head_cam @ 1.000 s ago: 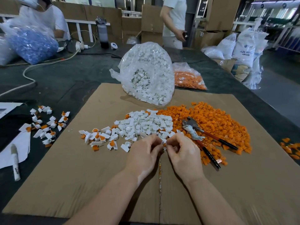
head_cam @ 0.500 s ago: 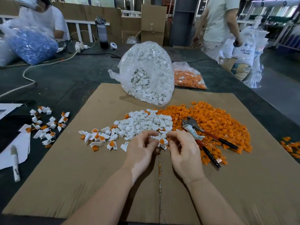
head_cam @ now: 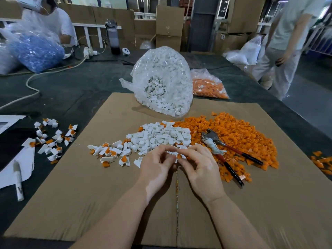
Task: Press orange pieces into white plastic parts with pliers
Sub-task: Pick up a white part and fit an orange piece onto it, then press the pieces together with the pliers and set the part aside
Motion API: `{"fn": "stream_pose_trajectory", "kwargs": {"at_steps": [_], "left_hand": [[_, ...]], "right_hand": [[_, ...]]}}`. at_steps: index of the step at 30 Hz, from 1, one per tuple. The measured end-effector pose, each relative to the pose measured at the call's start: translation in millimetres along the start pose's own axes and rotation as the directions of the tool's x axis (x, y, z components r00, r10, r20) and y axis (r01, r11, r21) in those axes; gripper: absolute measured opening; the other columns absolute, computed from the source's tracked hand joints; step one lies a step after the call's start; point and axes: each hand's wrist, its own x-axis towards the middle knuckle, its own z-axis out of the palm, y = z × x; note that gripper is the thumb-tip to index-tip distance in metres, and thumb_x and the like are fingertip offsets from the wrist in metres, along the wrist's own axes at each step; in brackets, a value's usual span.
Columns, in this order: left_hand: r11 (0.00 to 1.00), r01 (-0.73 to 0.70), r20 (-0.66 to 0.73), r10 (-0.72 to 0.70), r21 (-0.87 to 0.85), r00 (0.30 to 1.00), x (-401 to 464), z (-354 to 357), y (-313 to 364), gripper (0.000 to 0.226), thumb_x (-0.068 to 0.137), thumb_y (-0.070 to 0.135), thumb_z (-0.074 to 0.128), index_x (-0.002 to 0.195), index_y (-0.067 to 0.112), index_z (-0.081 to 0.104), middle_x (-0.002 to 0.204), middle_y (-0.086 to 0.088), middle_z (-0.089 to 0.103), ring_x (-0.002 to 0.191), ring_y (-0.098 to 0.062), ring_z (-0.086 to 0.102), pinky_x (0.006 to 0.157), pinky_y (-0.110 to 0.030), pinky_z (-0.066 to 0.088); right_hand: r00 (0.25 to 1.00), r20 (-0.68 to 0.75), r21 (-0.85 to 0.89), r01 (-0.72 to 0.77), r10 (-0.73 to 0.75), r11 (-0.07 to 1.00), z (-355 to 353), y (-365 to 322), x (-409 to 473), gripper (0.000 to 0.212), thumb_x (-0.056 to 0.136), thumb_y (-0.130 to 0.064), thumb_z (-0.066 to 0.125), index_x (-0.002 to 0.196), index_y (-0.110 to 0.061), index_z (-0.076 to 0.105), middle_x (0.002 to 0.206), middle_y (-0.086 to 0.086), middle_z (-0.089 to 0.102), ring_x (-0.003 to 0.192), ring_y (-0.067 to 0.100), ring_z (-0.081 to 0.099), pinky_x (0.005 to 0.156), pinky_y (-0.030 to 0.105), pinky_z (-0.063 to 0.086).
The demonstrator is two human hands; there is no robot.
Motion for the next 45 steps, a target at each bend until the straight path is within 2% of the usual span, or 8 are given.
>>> {"fn": "stream_pose_trajectory", "kwargs": {"at_steps": [14, 18, 21, 23, 28, 34, 39, 45], "left_hand": [[1.000, -0.006, 0.008, 0.006, -0.020, 1.000, 4.8, 0.8, -1.0, 0.013, 0.085, 0.011, 0.066, 0.086, 0.023, 0.064, 0.056, 0.006, 0.057, 0.057, -0.004, 0.057, 0.056, -0.011, 0.042], [0.993, 0.064, 0.013, -0.063, -0.098, 0.998, 9.7, 2.1, -1.2, 0.012, 0.084, 0.007, 0.066, 0.087, 0.018, 0.063, 0.054, 0.006, 0.058, 0.058, -0.011, 0.060, 0.067, -0.030, 0.047], [0.972, 0.124, 0.007, -0.125, -0.202, 0.992, 13.3, 3.1, -1.1, 0.011, 0.084, 0.005, 0.066, 0.091, 0.012, 0.063, 0.057, 0.000, 0.059, 0.060, -0.016, 0.061, 0.072, -0.036, 0.050], [0.960, 0.147, 0.003, -0.151, -0.237, 0.989, 16.0, 3.8, -0.6, 0.010, 0.085, 0.004, 0.065, 0.091, 0.011, 0.062, 0.054, 0.002, 0.060, 0.058, -0.015, 0.060, 0.068, -0.033, 0.051], [0.954, 0.155, 0.010, -0.157, -0.257, 0.987, 19.9, 6.7, 1.2, 0.010, 0.085, 0.003, 0.064, 0.094, 0.007, 0.061, 0.052, 0.004, 0.062, 0.056, -0.011, 0.061, 0.062, -0.024, 0.055], [0.931, 0.189, 0.017, -0.193, -0.311, 0.981, 21.3, 5.7, 1.4, 0.008, 0.087, 0.002, 0.062, 0.092, 0.008, 0.060, 0.056, 0.002, 0.064, 0.057, -0.012, 0.061, 0.070, -0.031, 0.054], [0.863, 0.219, 0.013, -0.240, -0.456, 0.971, 22.0, 5.3, 5.3, 0.010, 0.087, -0.002, 0.060, 0.095, 0.002, 0.059, 0.059, -0.003, 0.065, 0.052, -0.010, 0.061, 0.058, -0.020, 0.055], [0.826, 0.223, -0.014, -0.269, -0.518, 0.963, 21.5, 2.5, 9.1, 0.009, 0.086, -0.001, 0.061, 0.092, 0.005, 0.060, 0.065, -0.007, 0.063, 0.051, -0.009, 0.060, 0.059, -0.021, 0.056]], "right_hand": [[1.000, 0.000, -0.007, 0.008, -0.008, 1.000, 0.1, -1.0, 0.1, 0.024, 0.078, -0.007, 0.073, 0.102, -0.009, 0.071, 0.088, 0.004, 0.060, 0.089, 0.017, 0.055, 0.081, 0.015, 0.041], [0.989, -0.145, -0.111, -0.046, 0.030, 0.993, -4.1, -0.6, -0.9, 0.024, 0.078, -0.016, 0.074, 0.100, -0.009, 0.070, 0.094, 0.004, 0.065, 0.094, 0.020, 0.058, 0.084, 0.030, 0.039], [0.929, -0.285, -0.315, -0.322, 0.235, 0.893, -16.8, 8.0, 2.7, 0.027, 0.087, -0.021, 0.063, 0.112, -0.010, 0.065, 0.112, 0.008, 0.063, 0.108, 0.027, 0.053, 0.090, 0.041, 0.034], [0.855, -0.218, -0.455, -0.515, 0.470, 0.727, -29.4, 16.7, 9.3, 0.039, 0.090, -0.027, 0.053, 0.126, -0.013, 0.053, 0.130, 0.010, 0.050, 0.121, 0.028, 0.040, 0.101, 0.045, 0.027], [0.649, 0.027, -0.633, -0.578, 0.760, 0.516, -50.8, 32.0, 23.4, 0.052, 0.083, -0.041, 0.048, 0.130, -0.019, 0.040, 0.145, 0.010, 0.029, 0.135, 0.030, 0.019, 0.110, 0.057, 0.005], [0.711, 0.027, -0.675, -0.505, 0.702, 0.538, -57.7, 30.9, 26.9, 0.047, 0.085, -0.050, 0.051, 0.116, -0.015, 0.043, 0.128, 0.009, 0.043, 0.122, 0.029, 0.036, 0.104, 0.051, 0.024], [0.841, 0.018, -0.539, -0.448, 0.541, 0.714, -60.1, 10.2, 21.9, 0.033, 0.088, -0.045, 0.048, 0.100, -0.014, 0.047, 0.106, 0.006, 0.055, 0.102, 0.027, 0.050, 0.076, 0.034, 0.037], [0.760, 0.407, -0.275, -0.428, 0.508, 0.861, -60.6, -22.9, 26.6, 0.030, 0.093, -0.042, 0.043, 0.091, -0.016, 0.059, 0.092, 0.003, 0.055, 0.086, 0.023, 0.054, 0.067, 0.032, 0.037]]}}
